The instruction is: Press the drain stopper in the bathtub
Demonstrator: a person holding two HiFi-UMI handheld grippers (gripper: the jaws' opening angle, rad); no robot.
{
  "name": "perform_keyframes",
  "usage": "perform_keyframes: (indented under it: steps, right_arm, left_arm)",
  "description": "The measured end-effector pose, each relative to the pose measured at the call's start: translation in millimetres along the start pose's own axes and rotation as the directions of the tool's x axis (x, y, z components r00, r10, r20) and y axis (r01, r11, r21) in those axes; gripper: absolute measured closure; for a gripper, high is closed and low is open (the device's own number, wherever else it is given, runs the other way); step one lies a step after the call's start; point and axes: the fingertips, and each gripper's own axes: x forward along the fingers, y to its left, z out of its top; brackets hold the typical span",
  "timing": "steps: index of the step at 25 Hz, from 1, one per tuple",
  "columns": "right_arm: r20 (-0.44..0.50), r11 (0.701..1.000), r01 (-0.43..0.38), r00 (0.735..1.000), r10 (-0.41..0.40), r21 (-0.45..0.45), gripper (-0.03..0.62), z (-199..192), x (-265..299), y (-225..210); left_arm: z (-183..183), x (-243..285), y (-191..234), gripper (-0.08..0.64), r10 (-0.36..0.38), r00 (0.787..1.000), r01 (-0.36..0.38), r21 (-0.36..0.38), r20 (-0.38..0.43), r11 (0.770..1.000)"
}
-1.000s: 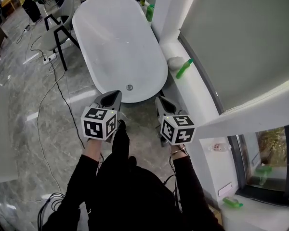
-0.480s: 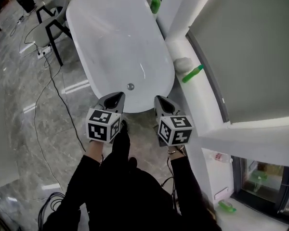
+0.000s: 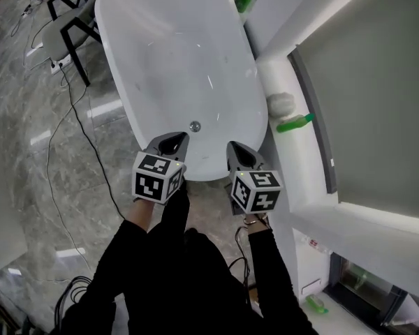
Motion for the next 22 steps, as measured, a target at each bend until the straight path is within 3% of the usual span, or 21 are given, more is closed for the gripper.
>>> perform_keyframes:
  steps: [13,22]
  right_arm:
    - [-0.115,1.000,0.009,0.993,-0.011,-0.022,0.589,2.8,67.2,-22.8]
    - [-0.195,0.996,-0.058,0.980,0.044,-0.067,0.591,-10.2,136.7,-48.2]
  left_arm:
    - [-9.3,70.5,48.7,0.555,-0.026,0.997,0.021,-0.062,-0.078,0.998]
    - [-46.2,122.1,80.3,0.555,0.021,0.993,-0.039,-0.151,-0.118,0.988]
